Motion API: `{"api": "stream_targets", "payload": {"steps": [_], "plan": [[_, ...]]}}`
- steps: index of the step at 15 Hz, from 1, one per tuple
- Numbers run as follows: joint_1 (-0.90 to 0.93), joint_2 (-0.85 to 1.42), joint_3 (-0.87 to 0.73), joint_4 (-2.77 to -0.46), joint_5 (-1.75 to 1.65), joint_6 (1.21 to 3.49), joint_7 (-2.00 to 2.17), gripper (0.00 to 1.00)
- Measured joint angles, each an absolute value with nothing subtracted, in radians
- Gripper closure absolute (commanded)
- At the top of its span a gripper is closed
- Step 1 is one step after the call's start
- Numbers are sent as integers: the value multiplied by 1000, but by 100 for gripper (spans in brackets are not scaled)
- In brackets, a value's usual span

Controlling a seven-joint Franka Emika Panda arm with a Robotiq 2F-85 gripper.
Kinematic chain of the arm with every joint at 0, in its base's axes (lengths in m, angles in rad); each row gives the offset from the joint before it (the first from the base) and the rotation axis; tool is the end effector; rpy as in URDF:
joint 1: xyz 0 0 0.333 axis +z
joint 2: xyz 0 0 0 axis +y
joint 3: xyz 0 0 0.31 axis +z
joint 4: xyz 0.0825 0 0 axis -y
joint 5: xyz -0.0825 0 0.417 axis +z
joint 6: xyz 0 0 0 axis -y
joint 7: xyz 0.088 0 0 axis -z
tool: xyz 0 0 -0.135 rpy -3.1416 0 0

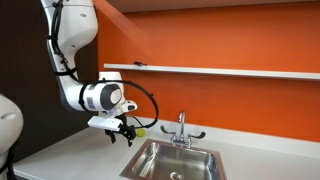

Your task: Put the candy bar on the shelf

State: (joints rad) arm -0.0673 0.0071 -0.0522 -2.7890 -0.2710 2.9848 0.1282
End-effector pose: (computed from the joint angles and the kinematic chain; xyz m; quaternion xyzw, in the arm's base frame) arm 0.4122 -0.0318 0.1611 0.9950 0.0080 0.0935 0.0334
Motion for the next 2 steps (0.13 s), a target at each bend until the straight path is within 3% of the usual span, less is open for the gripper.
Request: {"api": "stream_targets", "payload": {"steps": [2], "plan": [[-67,7,-52,-2789,-271,2985,128,0]]}}
